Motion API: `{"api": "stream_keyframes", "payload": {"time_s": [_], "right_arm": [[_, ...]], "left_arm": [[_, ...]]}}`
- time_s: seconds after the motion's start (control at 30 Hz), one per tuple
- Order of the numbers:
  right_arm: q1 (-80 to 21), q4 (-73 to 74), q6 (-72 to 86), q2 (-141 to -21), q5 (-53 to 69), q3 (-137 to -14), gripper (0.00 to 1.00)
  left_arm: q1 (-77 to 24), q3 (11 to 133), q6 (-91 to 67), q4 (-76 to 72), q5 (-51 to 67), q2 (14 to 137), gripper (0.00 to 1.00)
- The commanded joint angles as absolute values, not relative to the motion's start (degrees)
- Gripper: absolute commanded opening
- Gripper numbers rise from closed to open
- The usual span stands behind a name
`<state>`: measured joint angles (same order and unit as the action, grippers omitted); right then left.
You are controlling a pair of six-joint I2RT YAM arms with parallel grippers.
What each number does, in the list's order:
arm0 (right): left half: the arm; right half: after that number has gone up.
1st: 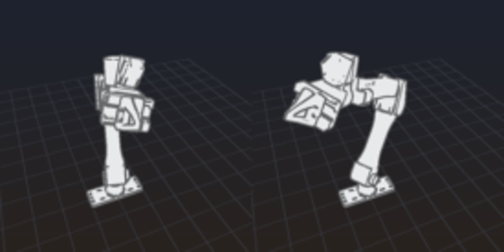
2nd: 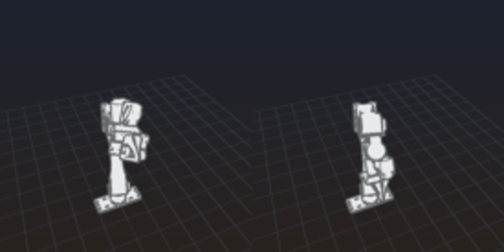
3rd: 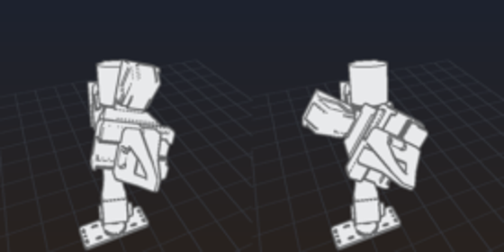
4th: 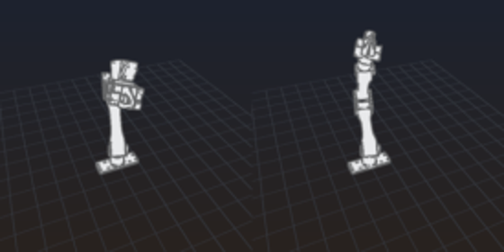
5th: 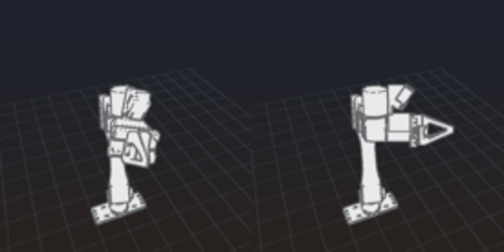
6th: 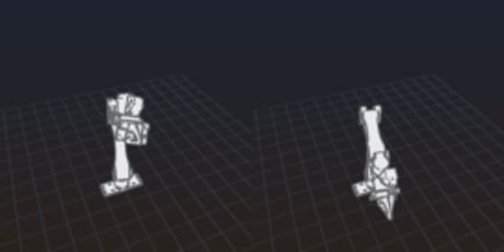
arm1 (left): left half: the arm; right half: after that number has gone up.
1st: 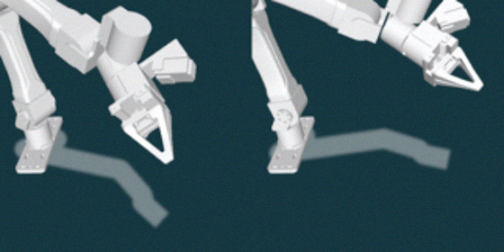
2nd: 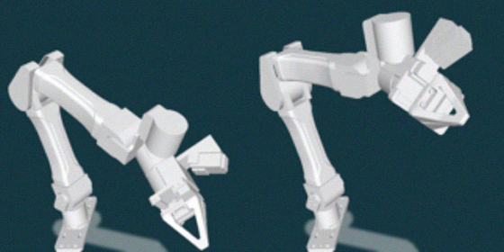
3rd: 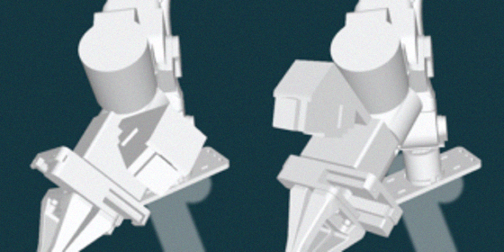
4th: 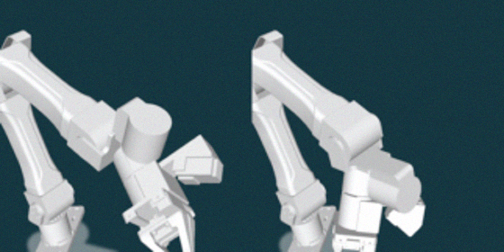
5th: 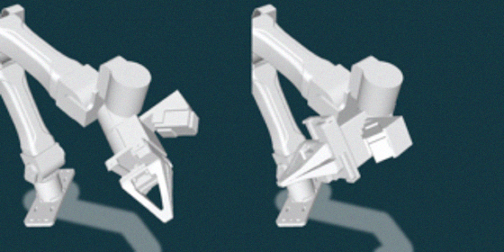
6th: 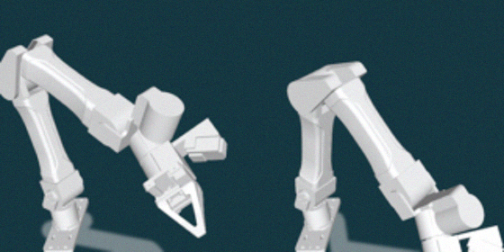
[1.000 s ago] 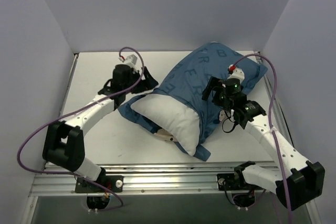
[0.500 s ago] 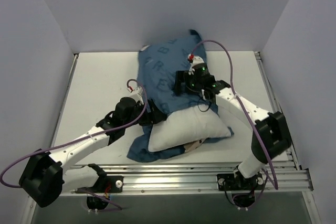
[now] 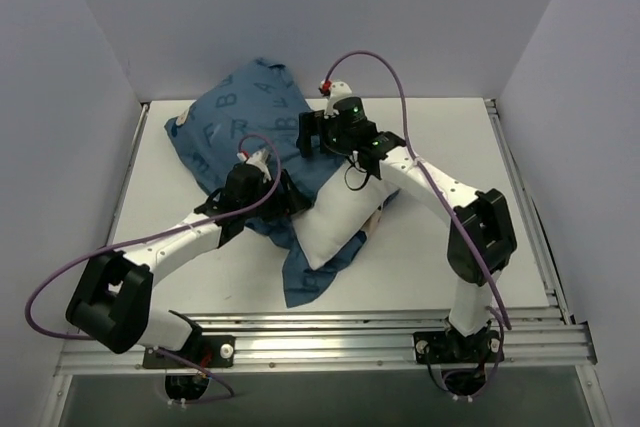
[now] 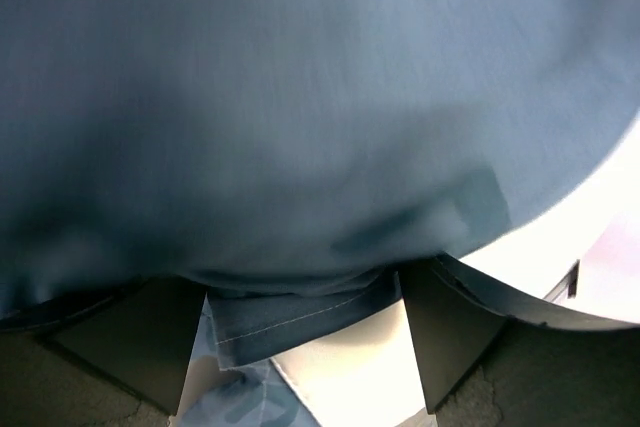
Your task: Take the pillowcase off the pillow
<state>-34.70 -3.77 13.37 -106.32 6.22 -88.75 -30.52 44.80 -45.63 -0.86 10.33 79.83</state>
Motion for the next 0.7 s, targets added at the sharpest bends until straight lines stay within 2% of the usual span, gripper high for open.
{"api": "stream_keyframes", "payload": {"time_s": [0.0, 0.07, 0.23, 0.4, 0.5, 0.67], "right_arm": [[-35.0, -0.3, 13.8, -96.3, -2.9, -84.8, 1.0], [-35.2, 2.3, 16.7, -90.0, -7.8, -78.6, 1.0], [-37.4, 2.9, 23.4, -74.8, -10.5, -64.6, 1.0], [-43.5, 5.4, 34.6, -65.3, -17.4, -54.6, 1.0], [-46.5, 4.9, 40.0, -62.0, -20.7, -47.8, 1.0], [-48.1, -4.0, 46.0, -61.7, -15.0, -39.1, 1.0]], "left_arm": [[-29.8, 49.9, -42.9, -6.3, 7.6, 80.9, 0.84], [-32.1, 49.9, -42.5, -6.4, 6.6, 78.6, 0.85], [-37.5, 49.0, -40.3, -4.9, 4.0, 71.9, 0.88], [-38.8, 46.1, -41.0, -0.3, 1.0, 65.5, 0.93], [-38.8, 46.0, -39.9, 6.2, -1.8, 63.5, 0.96], [-38.8, 42.3, -39.9, 8.0, -0.5, 61.7, 0.97]]}}
